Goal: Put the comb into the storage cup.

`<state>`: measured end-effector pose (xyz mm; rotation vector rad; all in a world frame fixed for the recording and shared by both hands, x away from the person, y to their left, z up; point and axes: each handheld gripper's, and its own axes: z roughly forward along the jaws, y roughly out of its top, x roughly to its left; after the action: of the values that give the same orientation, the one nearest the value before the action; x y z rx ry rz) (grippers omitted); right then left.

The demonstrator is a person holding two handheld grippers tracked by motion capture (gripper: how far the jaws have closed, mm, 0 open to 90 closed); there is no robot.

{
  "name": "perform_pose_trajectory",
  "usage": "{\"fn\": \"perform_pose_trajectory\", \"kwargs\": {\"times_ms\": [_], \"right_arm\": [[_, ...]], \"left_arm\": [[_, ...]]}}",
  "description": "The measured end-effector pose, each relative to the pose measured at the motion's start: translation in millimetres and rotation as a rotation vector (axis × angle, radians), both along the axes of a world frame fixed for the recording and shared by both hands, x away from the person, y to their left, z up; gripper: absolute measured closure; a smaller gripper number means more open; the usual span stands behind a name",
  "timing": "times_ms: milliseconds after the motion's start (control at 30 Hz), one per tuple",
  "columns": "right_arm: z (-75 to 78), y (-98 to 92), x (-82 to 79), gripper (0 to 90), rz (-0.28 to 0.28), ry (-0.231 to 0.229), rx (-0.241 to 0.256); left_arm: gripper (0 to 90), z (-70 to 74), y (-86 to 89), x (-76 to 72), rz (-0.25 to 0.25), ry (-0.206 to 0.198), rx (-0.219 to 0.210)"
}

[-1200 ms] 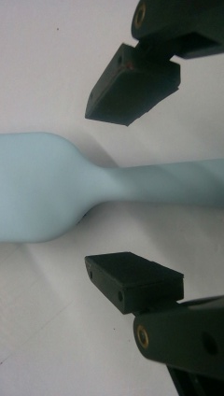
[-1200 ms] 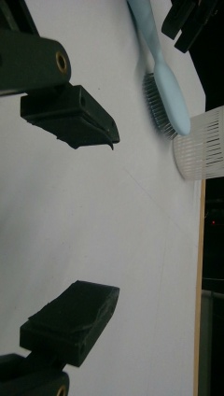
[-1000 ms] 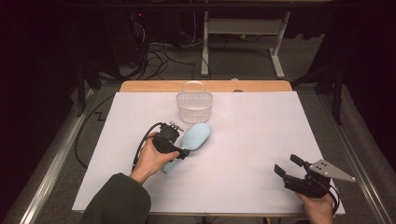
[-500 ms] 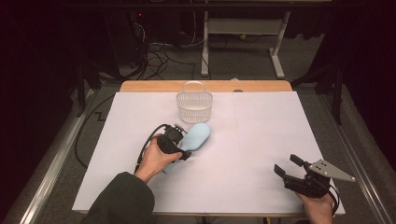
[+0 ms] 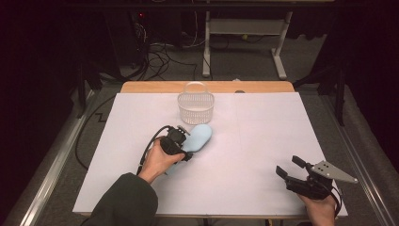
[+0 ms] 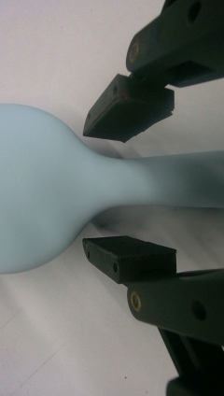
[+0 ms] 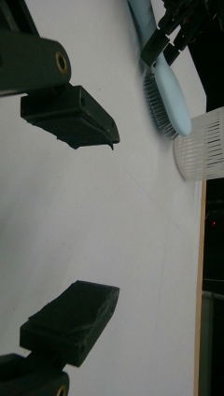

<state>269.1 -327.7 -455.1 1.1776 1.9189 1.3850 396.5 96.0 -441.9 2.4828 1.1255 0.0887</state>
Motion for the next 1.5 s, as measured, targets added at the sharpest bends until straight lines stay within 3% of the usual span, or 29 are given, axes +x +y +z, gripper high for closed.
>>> {"fn": "perform_pose_trajectory", "kwargs": {"times_ms": [433,1500], "right_arm": [[0.0,0.2,-0.1,23.4,0.001,0.000,-0.003],[-0.1,0.9,0.4,23.4,0.003,0.001,-0.008]], "left_arm": [[51.8,-3.0,-5.6,-1.5,-0.008,-0.039,0.046],[68.9,-1.1,-3.8,-1.0,-0.015,-0.025,0.046]]}}
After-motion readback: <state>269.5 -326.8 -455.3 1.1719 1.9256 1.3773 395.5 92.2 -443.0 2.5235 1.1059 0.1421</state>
